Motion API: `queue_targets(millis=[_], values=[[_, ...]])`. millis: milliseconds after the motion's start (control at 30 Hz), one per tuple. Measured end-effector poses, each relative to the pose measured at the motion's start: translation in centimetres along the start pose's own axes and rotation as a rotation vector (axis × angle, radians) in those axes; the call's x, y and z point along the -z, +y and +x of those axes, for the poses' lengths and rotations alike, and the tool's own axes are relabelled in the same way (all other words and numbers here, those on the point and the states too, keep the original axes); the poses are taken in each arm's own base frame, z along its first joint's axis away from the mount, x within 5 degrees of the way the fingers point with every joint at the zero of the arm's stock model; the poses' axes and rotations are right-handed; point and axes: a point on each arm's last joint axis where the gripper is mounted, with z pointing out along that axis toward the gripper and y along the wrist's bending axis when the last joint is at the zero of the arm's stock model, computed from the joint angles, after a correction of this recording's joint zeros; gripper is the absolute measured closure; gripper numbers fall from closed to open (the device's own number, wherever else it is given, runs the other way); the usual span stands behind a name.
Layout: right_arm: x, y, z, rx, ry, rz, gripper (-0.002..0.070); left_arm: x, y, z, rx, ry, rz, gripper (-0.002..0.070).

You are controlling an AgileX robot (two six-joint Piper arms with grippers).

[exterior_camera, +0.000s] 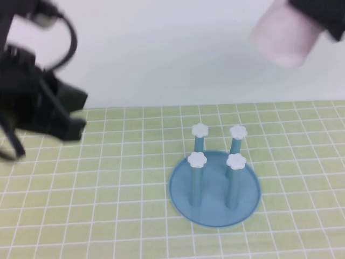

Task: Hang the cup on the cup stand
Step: Place the cup on the cup holder

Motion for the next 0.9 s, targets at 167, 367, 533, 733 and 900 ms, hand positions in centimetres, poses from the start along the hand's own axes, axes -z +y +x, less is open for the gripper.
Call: queue_targets(millis=[167,367,533,733,900], values=[[-3.9,0.0,2.6,0.145,0.083,-0.016,0.0107,0.4,-0.3,3.7,0.032,-0.076,-0.053,0.0675],[-7.9,-0.9,7.1,0.186,0.170,-0.044,0.0108,1.1,-0.5,6.7,0.046,-0.163,-0.106,0.0675],[-10.4,-2.0,10.6,0.198,0.209,-0.049,0.0108,1.0,-0.7,8.4,0.053,-0.182,-0.116,0.0675],[-12.3,-2.6,14.6,0.204,0.275,-0.073,0.0108,0.5,-0.7,9.3,0.072,-0.173,-0.121,0.0675],[-13.3,-3.0,17.2,0.246,0.329,-0.092,0.0108,0.5,-0.7,9.3,0.066,-0.178,-0.125,0.0675]])
